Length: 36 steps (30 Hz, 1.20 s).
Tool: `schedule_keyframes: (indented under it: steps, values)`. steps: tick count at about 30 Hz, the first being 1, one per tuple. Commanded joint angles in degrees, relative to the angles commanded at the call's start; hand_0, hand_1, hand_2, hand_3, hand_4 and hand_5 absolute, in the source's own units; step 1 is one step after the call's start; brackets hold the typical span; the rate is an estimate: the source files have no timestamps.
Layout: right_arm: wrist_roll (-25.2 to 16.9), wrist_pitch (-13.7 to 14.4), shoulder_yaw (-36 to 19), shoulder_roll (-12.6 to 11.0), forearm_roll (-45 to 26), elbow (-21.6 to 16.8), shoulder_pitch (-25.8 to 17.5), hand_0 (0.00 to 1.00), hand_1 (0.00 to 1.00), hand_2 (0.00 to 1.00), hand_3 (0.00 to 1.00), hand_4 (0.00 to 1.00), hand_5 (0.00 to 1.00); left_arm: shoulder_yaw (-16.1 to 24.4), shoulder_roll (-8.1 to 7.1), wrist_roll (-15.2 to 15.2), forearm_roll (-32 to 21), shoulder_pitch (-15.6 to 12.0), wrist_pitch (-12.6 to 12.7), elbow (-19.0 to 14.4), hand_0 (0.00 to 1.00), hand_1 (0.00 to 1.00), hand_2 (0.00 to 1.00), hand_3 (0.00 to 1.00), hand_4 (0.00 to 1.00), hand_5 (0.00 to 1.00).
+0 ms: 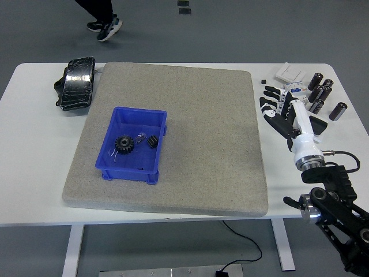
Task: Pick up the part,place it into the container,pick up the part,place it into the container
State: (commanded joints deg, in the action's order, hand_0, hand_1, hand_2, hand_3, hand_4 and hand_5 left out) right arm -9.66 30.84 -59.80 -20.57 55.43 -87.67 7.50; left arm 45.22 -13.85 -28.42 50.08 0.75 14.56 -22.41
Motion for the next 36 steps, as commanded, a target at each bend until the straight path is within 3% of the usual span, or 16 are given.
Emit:
schedule_keyframes:
  steps: [10,28,36]
  values:
    - [-3.7,-2.0,-5.5,-0.5,-9.6,-1.2,-1.7,0.657,0.709,0.739,0.698,0.689,0.376,1.1,-0.5,-0.5,1.5,0.4,-0.5,-0.1,0.665,0.643,0.62,0.571,0.737,0.564]
    - [-3.9,-2.5,-6.8,-0.2,-10.0,-0.8,-2.7,0.672,0.699,0.736,0.699,0.694,0.383,3.3,-1.89,-1.9,4.5,0.3,-1.6,-0.5,0.667,0.643,0.621,0.57,0.731,0.537]
    - [-3.8,-2.7,-7.4,-0.6,-9.8,-1.4,-2.8,0.676,0.696,0.735,0.705,0.693,0.388,2.7,-1.29,-2.1,3.1,-0.6,-1.3,-0.6,0.668,0.645,0.623,0.572,0.729,0.532]
